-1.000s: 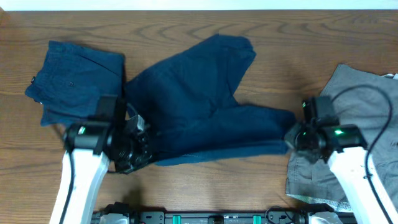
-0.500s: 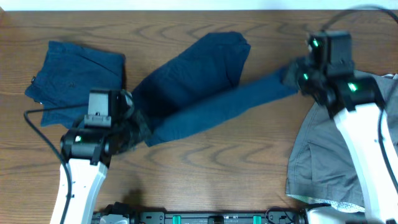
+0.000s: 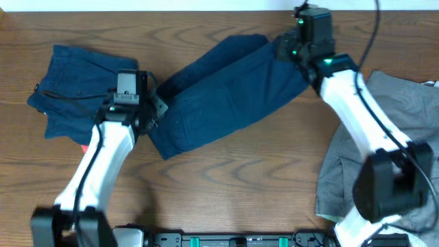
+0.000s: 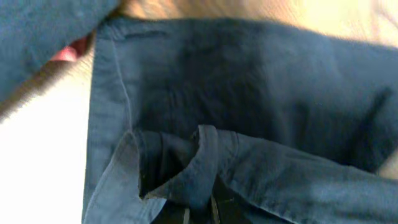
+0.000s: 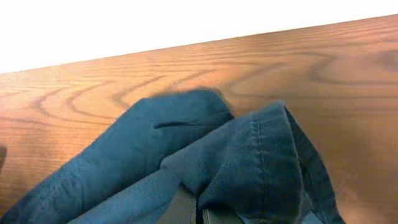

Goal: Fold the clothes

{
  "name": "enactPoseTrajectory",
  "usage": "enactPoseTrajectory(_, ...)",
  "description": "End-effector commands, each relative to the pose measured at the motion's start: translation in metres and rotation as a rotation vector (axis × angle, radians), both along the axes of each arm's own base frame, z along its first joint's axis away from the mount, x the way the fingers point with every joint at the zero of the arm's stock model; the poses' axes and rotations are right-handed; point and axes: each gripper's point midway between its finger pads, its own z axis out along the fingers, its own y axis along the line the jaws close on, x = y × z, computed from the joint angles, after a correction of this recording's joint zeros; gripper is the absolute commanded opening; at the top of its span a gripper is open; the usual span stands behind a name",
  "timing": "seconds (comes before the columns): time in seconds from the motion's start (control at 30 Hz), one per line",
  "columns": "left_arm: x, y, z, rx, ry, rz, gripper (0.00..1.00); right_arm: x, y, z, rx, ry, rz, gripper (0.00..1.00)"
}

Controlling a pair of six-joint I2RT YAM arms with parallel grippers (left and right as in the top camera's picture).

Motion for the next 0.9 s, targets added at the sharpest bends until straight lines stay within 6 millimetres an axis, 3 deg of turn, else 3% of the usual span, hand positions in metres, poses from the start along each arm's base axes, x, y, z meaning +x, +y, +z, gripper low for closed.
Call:
enactPoseTrajectory(0.0,0.008,0.022,-0.017,0.017,0.022,0.139,0.06,0.021,0.014,-0.008,-0.031,-0.061,0.006,0.01)
enactPoseTrajectory(0.17,0.019,0.029,-0.028,0.011,0.016,0.177,0.06,0.048,0.038,-0.037,-0.008,-0.132,0.031,0.02)
enactPoseTrajectory(0.2,0.020,0.031,-0.028,0.013,0.010,0.184,0.06,0.051,0.043,-0.044,-0.005,-0.138,0.037,0.06)
enactPoseTrajectory(0.23,0.022,0.034,-0.027,0.014,0.002,0.192,0.07,0.054,0.047,-0.053,-0.003,-0.139,0.045,0.20)
enactPoseTrajectory(0.27,0.024,0.037,-0.025,0.015,-0.007,0.199,0.11,0.055,0.051,-0.060,-0.002,-0.134,0.052,0.45)
enactPoseTrajectory(0.3,0.027,0.039,-0.024,0.014,-0.022,0.204,0.31,0.055,0.054,-0.068,-0.003,-0.125,0.059,0.67)
enactPoseTrajectory(0.33,0.031,0.040,-0.021,0.002,-0.038,0.206,0.46,0.053,0.055,-0.074,-0.007,-0.110,0.063,0.79)
enactPoseTrajectory(0.4,0.034,0.040,-0.015,-0.024,-0.054,0.194,0.56,0.049,0.055,-0.080,-0.029,-0.086,0.078,0.99)
enactPoseTrajectory(0.5,0.030,0.040,-0.007,-0.048,-0.055,0.156,0.63,0.041,0.052,-0.078,-0.067,-0.059,0.115,0.99)
enactPoseTrajectory(0.63,-0.001,0.038,-0.015,-0.045,0.068,0.158,0.68,0.022,0.045,-0.083,-0.096,0.035,0.121,0.99)
enactPoseTrajectory(0.73,-0.027,0.031,-0.029,-0.039,0.182,0.142,0.78,0.004,0.039,-0.101,-0.133,0.137,0.137,0.99)
enactPoseTrajectory(0.87,-0.040,0.023,-0.049,-0.011,0.236,0.092,0.90,-0.024,0.030,-0.125,-0.173,0.286,0.143,0.99)
